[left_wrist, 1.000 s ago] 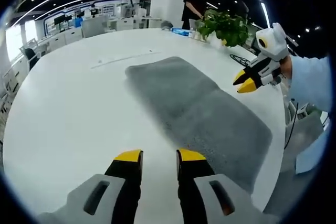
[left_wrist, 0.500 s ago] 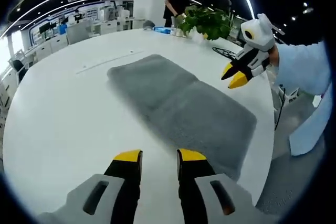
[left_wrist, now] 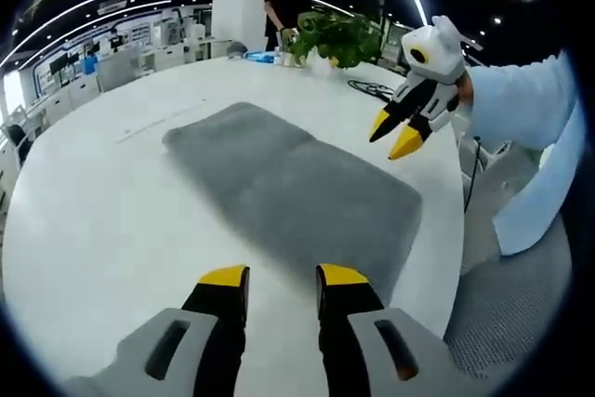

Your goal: Fold the towel on the table until its edges align and the towel forms a compact rectangular stack.

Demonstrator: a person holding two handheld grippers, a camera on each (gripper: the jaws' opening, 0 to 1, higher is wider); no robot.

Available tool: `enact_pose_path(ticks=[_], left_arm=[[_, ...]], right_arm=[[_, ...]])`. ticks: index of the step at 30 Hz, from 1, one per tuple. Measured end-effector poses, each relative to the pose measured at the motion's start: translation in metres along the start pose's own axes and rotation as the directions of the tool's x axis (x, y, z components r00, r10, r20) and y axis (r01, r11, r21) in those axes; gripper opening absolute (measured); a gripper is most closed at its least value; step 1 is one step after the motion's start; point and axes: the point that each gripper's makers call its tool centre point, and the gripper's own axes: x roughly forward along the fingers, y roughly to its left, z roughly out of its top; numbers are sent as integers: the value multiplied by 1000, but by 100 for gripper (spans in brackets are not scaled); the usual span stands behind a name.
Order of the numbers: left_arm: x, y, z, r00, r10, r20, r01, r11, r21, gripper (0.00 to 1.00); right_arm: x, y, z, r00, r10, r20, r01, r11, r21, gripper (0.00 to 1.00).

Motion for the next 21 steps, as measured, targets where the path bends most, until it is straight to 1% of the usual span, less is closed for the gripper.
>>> enact_pose_path(ticks=[4,8,10,11,13,15,16,18,21], left_arm=[[1,-11,-5,999,-32,-11,33,999,36,30],[1,-20,-11,998,-45,-48,49,995,86,31],[0,-28,-12,996,-56,-72,64,992,109,32],[0,-27,-14,995,-60,-84,70,990,121,32],[-3,-34,-13,993,-68,-101,82,987,139,33],[-5,-39,-15,988,-87,-129,106,983,150,34],[-5,-41,-16,984,-93,-150,118,979,168,34],[-6,-47,-15,981,-98,-165,130,972,195,34],[-5,-48,-16,978,-107,-178,144,967,209,34]], right_arm=[[0,9,-4,1000,17,-16,-18,1000,-20,26],[-3,20,-8,998,35,-46,-38,998,-53,28],[-4,25,-11,996,47,-75,-54,994,-97,28],[-4,29,-11,994,56,-88,-66,991,-113,29],[-6,34,-9,993,66,-98,-79,988,-136,29],[-8,39,-8,989,84,-123,-103,982,-158,30],[-8,41,-9,987,92,-135,-115,979,-169,30],[-9,47,-9,984,96,-152,-126,972,-198,30],[-7,52,-8,980,103,-170,-140,965,-224,30]])
